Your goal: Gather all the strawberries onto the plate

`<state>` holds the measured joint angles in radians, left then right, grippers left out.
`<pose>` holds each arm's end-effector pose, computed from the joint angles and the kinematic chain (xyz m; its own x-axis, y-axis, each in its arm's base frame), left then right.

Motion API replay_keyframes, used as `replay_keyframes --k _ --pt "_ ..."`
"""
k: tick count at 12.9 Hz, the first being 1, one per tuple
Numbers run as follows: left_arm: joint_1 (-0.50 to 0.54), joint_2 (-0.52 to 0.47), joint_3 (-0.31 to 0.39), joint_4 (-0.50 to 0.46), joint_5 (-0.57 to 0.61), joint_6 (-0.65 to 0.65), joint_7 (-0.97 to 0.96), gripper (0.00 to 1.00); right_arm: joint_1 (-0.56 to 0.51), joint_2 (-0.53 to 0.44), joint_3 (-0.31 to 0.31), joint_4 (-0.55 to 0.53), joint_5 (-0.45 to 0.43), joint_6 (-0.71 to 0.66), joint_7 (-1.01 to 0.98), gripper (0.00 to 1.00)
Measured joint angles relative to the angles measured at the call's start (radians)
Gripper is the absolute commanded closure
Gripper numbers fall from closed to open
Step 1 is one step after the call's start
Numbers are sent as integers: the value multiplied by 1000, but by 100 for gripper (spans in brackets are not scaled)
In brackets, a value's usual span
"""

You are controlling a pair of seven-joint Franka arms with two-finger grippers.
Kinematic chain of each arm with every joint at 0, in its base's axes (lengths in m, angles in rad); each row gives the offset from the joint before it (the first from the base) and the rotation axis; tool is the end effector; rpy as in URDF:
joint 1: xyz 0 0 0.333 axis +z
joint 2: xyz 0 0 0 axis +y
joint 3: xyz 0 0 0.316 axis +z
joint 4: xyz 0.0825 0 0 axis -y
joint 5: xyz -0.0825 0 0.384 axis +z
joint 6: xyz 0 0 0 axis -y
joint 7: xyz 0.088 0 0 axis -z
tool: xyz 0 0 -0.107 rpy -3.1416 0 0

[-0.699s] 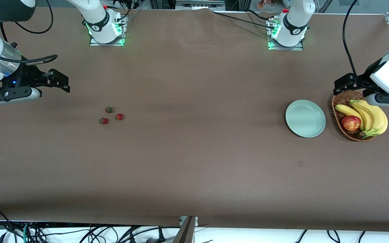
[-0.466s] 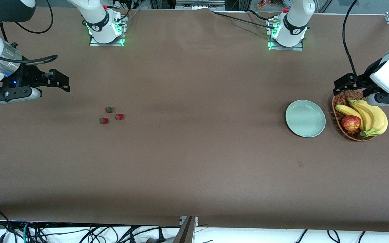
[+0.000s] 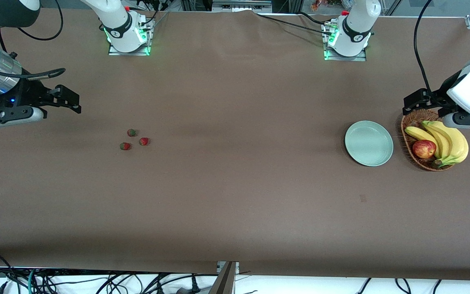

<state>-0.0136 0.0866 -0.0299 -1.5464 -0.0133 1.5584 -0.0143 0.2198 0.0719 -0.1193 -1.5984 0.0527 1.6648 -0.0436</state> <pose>0.5771 -0.0258 0.5859 0.9968 -0.0293 -0.0747 -0.0283 -0.9995 0.0148 0.5789 0.0659 0.5791 0.9903 0.1389 -0.0032 0.1387 -0.9894 -0.0440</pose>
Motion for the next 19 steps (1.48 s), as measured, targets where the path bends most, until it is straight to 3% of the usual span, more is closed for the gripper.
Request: replay_keyframes --k 5,11,19 --pt "0 0 0 0 0 0 0 0 -10 12 -23 -13 2 -2 2 0" --pt "0 0 -1 0 0 0 0 0 6 179 -12 -64 3 29 2 0" --pt "0 0 -1 0 0 0 0 0 8 320 -12 -473 4 650 2 1"
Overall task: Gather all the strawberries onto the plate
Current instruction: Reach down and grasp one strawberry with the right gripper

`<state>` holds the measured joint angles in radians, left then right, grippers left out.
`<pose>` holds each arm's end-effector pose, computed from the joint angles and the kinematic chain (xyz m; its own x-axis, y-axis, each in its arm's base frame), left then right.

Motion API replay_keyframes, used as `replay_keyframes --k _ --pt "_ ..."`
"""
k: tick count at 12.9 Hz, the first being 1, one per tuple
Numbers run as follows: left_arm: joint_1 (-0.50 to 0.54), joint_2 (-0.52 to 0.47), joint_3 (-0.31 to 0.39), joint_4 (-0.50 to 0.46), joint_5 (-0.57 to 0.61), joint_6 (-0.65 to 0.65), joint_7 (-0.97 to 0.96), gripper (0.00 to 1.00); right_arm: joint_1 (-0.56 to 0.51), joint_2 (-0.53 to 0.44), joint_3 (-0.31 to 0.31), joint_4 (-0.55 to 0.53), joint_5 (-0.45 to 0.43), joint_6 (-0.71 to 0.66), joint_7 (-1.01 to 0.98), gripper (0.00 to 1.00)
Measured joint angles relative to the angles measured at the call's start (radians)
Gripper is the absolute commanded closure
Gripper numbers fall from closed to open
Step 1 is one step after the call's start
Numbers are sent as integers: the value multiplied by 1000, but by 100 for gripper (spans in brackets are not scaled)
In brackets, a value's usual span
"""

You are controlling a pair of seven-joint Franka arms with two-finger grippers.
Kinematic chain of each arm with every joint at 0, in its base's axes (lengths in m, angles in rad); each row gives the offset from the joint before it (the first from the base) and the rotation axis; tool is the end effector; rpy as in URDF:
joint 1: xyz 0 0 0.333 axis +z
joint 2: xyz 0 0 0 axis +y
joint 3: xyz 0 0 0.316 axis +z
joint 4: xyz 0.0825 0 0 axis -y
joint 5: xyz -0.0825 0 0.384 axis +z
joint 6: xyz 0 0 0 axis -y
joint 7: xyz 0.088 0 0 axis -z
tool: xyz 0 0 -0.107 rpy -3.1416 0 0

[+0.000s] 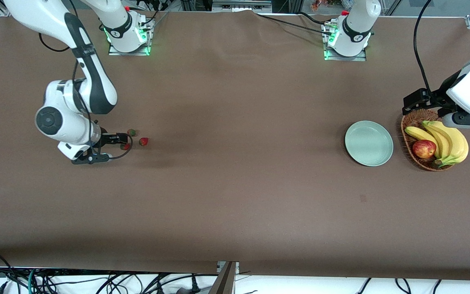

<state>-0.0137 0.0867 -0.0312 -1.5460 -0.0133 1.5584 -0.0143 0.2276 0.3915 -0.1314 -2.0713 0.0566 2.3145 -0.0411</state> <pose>0.5771 -0.0266 0.5861 0.9968 -0.0307 -0.0744 -0.0297 -0.9994 0.0149 0.5709 0.0567 0.2295 0.9845 0.1003 -0.1438 0.1026 -0.9947 0.0084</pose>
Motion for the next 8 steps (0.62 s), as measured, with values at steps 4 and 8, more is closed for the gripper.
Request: replay_keyframes --k 4,8 --pt "0 0 0 0 0 0 0 0 0 51 8 -24 41 82 0 2" --pt "0 0 0 0 0 0 0 0 1 80 22 -24 48 123 1 21"
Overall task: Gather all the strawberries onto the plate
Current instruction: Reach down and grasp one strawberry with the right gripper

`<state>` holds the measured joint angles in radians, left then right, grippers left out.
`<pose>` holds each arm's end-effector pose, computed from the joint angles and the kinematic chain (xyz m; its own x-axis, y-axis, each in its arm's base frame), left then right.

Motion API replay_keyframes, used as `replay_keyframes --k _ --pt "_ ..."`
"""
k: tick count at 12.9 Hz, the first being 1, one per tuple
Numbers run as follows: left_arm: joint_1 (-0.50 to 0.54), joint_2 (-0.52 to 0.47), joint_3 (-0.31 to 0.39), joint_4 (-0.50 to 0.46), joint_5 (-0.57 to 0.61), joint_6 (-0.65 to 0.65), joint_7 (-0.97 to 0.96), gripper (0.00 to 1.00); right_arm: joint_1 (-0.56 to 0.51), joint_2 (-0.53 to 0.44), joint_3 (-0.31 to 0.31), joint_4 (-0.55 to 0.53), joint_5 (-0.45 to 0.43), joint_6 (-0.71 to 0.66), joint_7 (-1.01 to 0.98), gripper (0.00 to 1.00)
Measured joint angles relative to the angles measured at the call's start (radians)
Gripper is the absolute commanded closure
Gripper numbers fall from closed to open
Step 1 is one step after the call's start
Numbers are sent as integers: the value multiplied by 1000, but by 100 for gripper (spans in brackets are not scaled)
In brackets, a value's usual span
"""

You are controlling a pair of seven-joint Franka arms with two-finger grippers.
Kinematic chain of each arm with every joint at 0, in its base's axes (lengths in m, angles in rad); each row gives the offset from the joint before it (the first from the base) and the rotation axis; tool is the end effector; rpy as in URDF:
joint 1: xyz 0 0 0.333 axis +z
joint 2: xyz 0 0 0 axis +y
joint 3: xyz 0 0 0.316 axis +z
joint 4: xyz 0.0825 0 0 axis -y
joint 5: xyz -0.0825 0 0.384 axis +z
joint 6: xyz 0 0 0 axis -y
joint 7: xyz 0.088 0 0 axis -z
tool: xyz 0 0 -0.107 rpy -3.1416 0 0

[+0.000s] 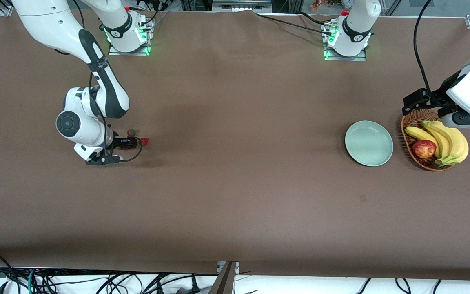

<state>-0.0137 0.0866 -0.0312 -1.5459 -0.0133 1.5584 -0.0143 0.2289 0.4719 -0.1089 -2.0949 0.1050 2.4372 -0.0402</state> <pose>0.5771 -0.0266 0.5862 0.9968 -0.0307 -0.0742 -0.0297 -0.9994 0.0149 0.5649 0.0677 0.1836 0.9886 0.0846 -0.1246 0.0837 -0.9964 -0.0130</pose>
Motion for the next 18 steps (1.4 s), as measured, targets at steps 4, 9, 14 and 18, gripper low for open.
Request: replay_keyframes --k 4,9,14,18 --pt "0 0 0 0 0 0 0 0 0 8 0 -2 1 1 0 55" --pt "3 0 2 -2 0 -4 0 0 0 6 0 -4 3 1 0 80" --pt "7 1 3 -9 0 -6 -19 0 0 -12 7 87 6 -126 1 79" --pt "8 1 3 -11 0 -6 -19 0 2 -48 79 275 58 -333 101 79"
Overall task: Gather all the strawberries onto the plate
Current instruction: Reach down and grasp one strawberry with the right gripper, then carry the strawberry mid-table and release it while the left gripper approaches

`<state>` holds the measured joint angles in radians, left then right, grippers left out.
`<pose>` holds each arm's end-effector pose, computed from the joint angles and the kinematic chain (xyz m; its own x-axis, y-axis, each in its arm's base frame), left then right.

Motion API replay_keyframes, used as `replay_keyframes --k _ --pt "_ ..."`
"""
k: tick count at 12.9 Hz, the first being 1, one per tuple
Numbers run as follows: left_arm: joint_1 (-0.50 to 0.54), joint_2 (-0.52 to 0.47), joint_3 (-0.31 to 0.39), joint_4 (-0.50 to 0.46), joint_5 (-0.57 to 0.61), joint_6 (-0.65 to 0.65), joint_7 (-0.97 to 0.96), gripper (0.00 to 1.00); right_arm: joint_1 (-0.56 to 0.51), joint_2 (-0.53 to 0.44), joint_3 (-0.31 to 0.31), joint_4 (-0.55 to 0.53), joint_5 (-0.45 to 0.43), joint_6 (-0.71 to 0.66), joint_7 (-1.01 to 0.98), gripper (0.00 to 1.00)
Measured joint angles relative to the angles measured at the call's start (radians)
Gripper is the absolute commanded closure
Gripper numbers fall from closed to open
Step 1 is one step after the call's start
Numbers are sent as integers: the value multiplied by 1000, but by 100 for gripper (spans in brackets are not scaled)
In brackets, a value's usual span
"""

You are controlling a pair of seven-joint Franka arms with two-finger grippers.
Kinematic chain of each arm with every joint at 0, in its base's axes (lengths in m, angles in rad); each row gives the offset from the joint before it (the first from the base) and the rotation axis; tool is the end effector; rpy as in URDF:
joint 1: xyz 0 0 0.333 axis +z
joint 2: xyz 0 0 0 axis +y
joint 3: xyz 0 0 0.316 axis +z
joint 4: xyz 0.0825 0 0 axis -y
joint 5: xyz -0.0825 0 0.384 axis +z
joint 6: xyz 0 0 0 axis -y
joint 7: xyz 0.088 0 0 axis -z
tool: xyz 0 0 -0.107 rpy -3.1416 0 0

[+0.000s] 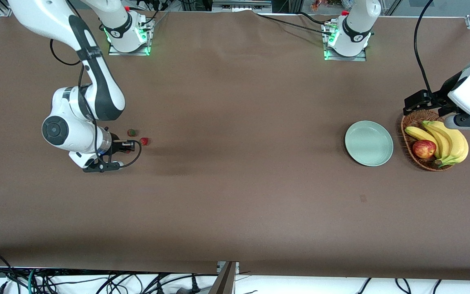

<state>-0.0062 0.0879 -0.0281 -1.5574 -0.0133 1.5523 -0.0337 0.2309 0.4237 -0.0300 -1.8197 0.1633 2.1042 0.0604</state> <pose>0.5763 -0.0205 0.5795 0.9956 -0.0008 -0.0933 0.0004 -0.9999 0.0126 0.6151 0.1344 0.2948 0.9871 0.0568 -0.1495 0.0411 -0.9935 -0.1062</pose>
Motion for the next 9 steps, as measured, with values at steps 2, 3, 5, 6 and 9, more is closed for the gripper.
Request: replay_keyframes --k 2,3,5,6,9 --pt "0 0 0 -3 0 0 0 0 16 -2 72 74 8 -28 156 79" --pt "0 0 0 -4 0 0 0 0 40 1 98 99 9 -31 246 79" --pt "-1 0 -1 -6 0 1 0 0 126 25 118 153 10 -31 431 79" --pt "-1 1 -1 -7 0 1 0 0 180 50 120 191 10 -30 525 79" --pt "-2 3 -1 -14 0 7 0 0 347 169 122 341 10 5 809 79"
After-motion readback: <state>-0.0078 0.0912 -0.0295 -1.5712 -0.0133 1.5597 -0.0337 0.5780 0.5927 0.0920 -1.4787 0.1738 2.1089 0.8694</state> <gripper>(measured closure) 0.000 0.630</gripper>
